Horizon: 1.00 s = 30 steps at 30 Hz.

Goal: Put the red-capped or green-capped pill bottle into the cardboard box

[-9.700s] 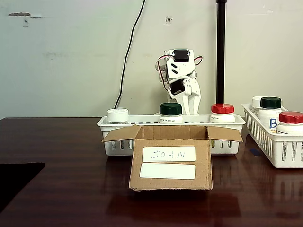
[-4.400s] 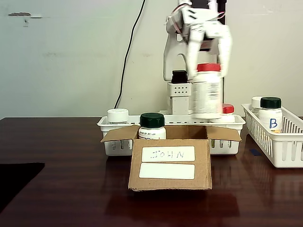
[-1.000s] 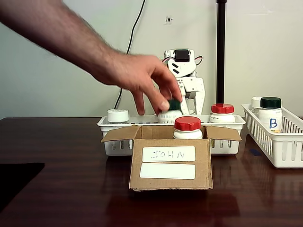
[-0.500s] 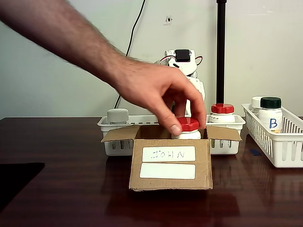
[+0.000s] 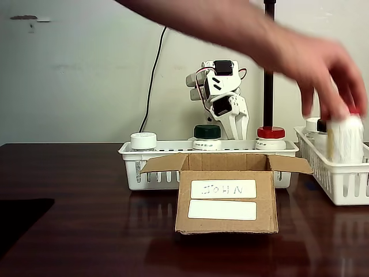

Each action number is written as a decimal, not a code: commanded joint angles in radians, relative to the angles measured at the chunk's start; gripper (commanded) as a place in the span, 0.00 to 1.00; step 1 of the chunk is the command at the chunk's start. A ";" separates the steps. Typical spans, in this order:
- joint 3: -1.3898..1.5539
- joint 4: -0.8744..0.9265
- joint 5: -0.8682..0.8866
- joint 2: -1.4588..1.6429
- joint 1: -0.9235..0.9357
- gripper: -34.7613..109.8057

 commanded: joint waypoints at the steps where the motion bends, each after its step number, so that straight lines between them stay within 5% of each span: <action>1: -0.002 0.015 -0.015 0.084 -0.058 0.26; 30: -0.002 0.015 -0.040 0.084 -0.058 0.26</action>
